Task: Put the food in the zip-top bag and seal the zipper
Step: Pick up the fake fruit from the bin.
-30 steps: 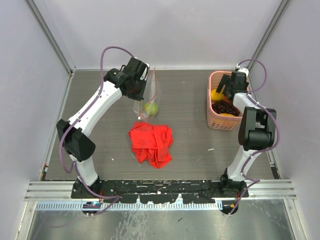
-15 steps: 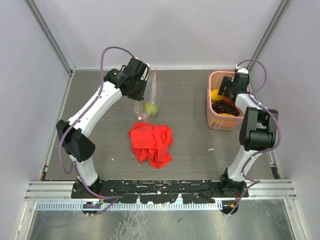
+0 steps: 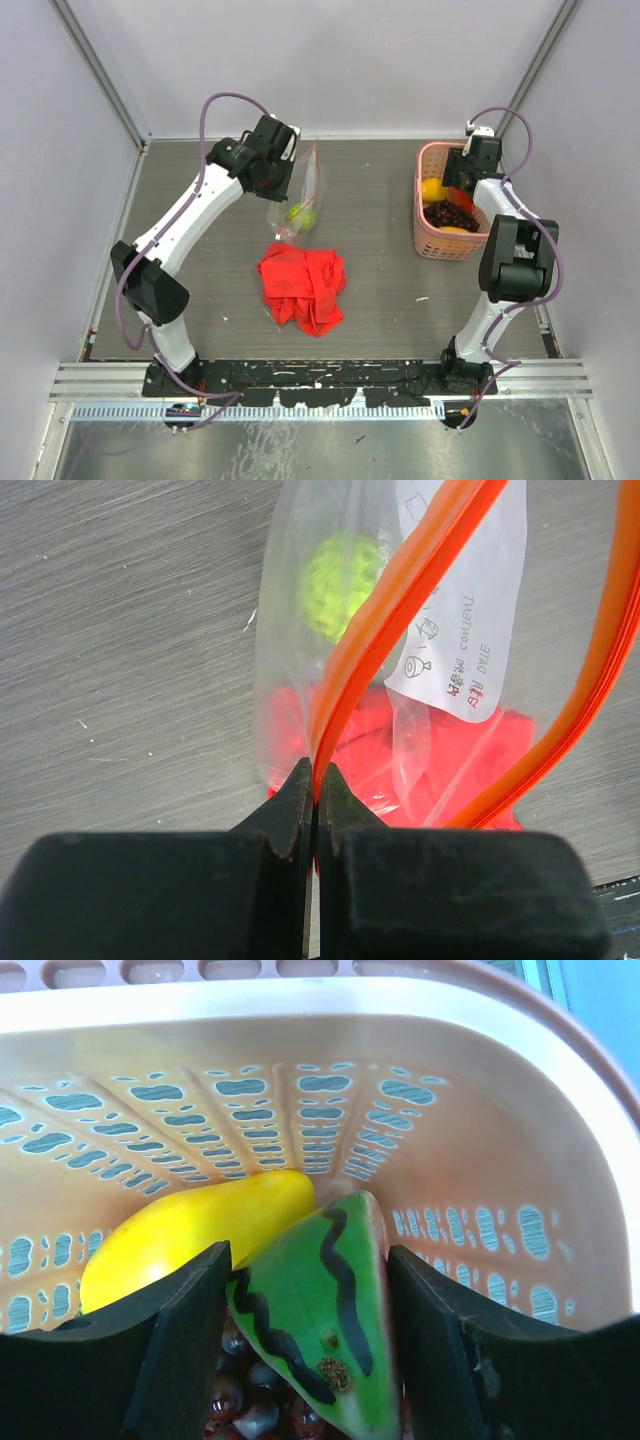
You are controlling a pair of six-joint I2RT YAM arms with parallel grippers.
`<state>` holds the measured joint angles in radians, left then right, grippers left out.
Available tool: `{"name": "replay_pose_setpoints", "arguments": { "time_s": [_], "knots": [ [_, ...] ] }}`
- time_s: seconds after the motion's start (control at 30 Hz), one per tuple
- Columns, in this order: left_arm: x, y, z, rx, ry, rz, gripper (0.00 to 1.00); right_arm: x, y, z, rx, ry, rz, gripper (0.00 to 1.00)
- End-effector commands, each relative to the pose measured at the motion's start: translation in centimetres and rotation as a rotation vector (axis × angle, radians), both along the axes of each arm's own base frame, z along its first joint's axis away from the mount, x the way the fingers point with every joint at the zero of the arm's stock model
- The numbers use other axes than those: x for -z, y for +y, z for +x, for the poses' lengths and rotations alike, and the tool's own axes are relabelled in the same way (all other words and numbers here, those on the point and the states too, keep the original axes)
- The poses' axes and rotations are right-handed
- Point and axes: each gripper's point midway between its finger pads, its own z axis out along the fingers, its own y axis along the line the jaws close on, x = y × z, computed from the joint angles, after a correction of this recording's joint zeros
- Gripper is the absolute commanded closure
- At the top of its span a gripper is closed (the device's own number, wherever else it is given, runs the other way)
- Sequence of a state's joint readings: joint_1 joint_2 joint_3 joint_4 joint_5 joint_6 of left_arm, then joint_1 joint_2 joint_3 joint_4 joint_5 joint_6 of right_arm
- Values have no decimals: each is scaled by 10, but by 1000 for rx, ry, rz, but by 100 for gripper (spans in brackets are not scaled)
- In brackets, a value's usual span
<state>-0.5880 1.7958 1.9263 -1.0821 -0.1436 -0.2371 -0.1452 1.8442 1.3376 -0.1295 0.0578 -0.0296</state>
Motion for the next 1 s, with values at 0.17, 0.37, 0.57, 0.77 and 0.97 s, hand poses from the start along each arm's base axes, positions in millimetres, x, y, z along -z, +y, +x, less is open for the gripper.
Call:
{"name": "replay_pose_setpoints", "arguments": {
  "time_s": [0.17,0.37,0.57,0.77,0.97],
  "knots": [
    [-31,0,-2,18,-90,-40,100,-54,-1,7,-16,-111,-32,63],
    [-36,-1,-1,19,-103,-50,100,-89,4,-4,-7,-185,-13,70],
    [-36,-2,-1,20,-103,-53,100,-116,8,-18,16,-248,18,76],
    [-37,-3,0,20,-101,-54,100,-149,16,-32,2,-328,35,83],
    [-39,-10,0,56,-98,-64,100,-195,31,-47,-38,-437,56,85]
  ]
}}
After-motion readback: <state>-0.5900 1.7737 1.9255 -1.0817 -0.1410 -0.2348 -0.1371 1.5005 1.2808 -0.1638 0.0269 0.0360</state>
